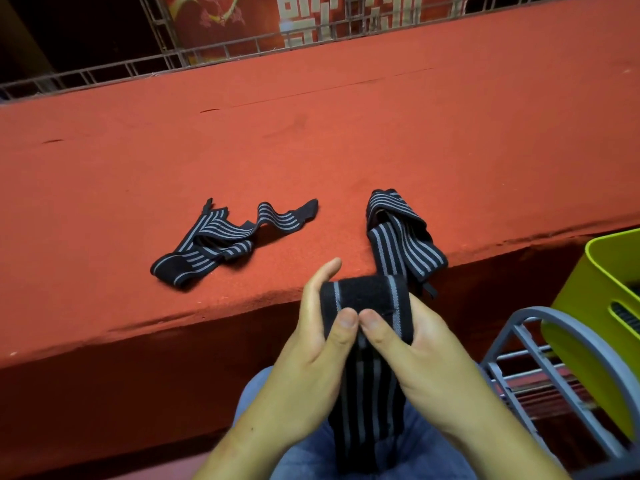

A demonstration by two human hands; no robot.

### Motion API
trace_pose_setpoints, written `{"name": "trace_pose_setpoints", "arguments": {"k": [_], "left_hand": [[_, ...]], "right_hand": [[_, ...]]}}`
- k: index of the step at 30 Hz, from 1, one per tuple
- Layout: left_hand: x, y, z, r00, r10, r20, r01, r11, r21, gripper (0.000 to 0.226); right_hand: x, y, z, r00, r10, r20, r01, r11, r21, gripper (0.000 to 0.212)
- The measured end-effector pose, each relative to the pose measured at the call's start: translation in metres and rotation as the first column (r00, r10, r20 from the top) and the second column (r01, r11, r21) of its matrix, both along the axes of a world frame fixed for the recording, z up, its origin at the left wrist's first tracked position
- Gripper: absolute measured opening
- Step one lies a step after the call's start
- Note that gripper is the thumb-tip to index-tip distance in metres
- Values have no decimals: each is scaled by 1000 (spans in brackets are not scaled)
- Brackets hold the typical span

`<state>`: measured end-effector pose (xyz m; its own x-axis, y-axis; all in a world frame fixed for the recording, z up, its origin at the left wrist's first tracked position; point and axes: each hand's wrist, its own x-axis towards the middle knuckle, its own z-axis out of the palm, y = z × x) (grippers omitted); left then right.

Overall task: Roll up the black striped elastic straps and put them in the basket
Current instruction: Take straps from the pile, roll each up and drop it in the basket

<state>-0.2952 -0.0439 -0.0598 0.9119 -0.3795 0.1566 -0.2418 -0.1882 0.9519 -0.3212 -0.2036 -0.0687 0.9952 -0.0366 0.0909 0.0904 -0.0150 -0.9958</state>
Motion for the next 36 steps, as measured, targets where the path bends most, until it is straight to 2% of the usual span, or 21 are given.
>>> {"name": "trace_pose_setpoints", "arguments": {"k": [2, 7, 14, 16, 25, 29, 32, 36], "left_hand": [[1, 3, 3, 1000, 9, -1, -9, 1000, 23, 58], [3, 7, 8, 999, 10, 31, -11, 999, 32, 35], [3, 7, 6, 999, 48, 0, -48, 998, -39, 30], [3, 6, 5, 998, 56, 5, -56, 997, -48, 30], [3, 6, 7, 990, 110, 92, -108, 994, -30, 31], [6, 6, 7, 978, 137, 155, -133, 990, -39, 30], [9, 6, 8, 969, 171, 179, -159, 984, -79, 35], [10, 6, 11, 963, 192, 188, -170, 977, -125, 42]], "right_hand": [[0, -1, 1, 1000, -21, 21, 22, 1000, -11, 31], [-1, -4, 1, 999, -38, 39, 39, 999, -21, 15], [1, -5, -1, 1000, 8, -7, -7, 994, 106, 29], [1, -6, -1, 1000, 13, -23, -10, 993, 121, 26], [2, -8, -8, 992, 65, -110, -50, 990, 131, 37], [2, -6, -8, 983, 82, -163, -58, 988, 146, 59], [1, -7, -8, 970, 94, -223, -58, 984, 166, 61], [0, -7, -10, 955, 110, -274, -60, 981, 184, 94]]}}
